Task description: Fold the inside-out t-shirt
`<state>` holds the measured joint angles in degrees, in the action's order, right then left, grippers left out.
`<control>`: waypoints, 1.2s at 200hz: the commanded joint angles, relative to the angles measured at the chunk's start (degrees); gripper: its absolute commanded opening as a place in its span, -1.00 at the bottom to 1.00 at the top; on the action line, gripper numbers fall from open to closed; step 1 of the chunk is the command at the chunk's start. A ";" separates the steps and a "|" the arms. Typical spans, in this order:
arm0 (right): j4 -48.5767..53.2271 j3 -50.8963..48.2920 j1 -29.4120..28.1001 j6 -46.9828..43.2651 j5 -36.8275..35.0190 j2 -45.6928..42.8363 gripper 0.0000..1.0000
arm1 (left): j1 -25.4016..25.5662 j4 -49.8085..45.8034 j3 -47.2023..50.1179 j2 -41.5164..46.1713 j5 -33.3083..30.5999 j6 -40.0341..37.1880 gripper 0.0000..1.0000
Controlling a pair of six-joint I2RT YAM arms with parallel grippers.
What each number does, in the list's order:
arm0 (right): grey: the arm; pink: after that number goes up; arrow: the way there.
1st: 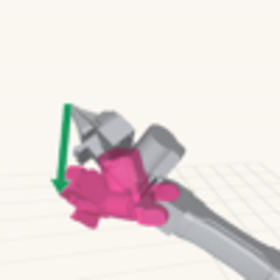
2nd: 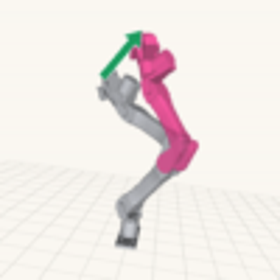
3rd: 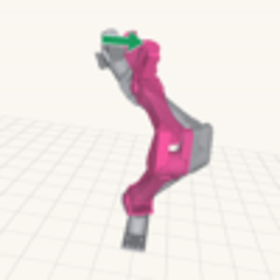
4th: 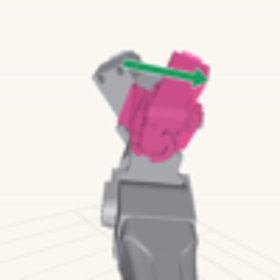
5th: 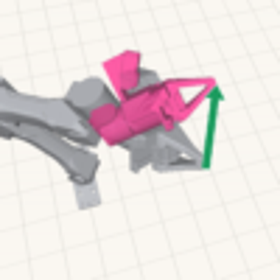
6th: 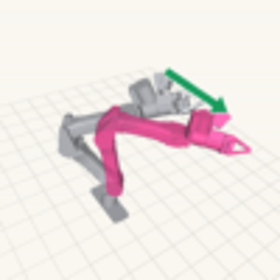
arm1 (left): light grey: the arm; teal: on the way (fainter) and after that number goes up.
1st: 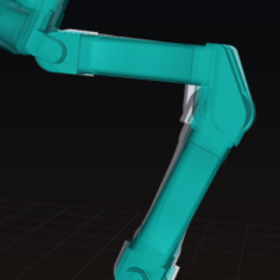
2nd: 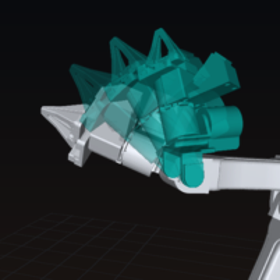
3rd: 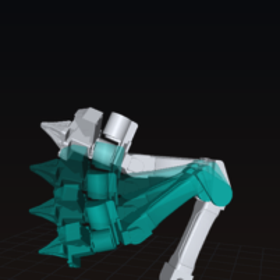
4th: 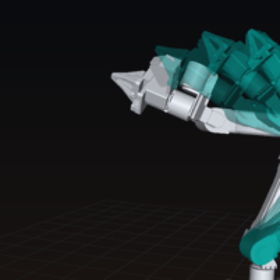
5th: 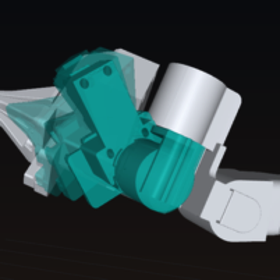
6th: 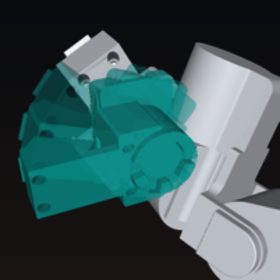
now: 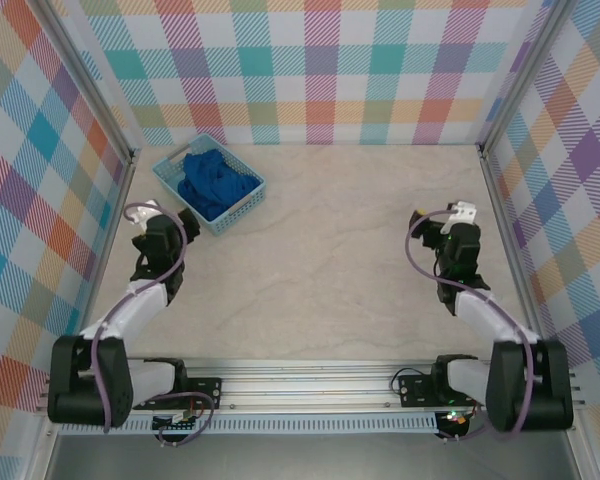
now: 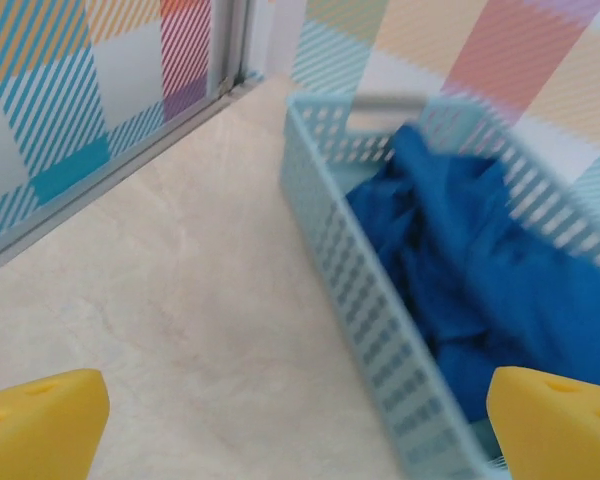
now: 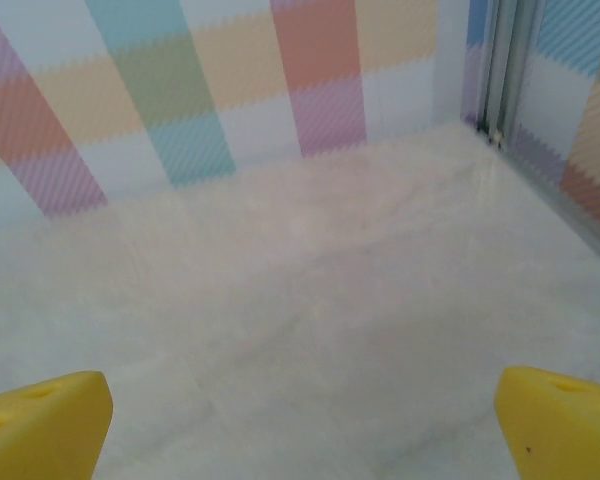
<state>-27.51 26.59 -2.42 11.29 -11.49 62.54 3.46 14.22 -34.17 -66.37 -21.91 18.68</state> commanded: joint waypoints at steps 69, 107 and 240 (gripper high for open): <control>10.00 13.62 -21.93 4.64 8.67 13.54 0.99 | 0.68 -34.55 -39.19 -31.22 16.93 -3.30 0.71; 10.69 15.38 -22.26 7.20 11.22 17.46 0.99 | 3.61 -44.27 -54.86 -44.86 13.91 -9.52 0.79; 16.34 16.19 -22.46 10.22 8.98 17.61 0.99 | 4.50 -45.01 -77.95 -43.83 15.69 -10.39 -0.98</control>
<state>-14.41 40.86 -24.49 21.89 -0.60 83.61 7.22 -36.82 -115.79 -127.90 -5.61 7.84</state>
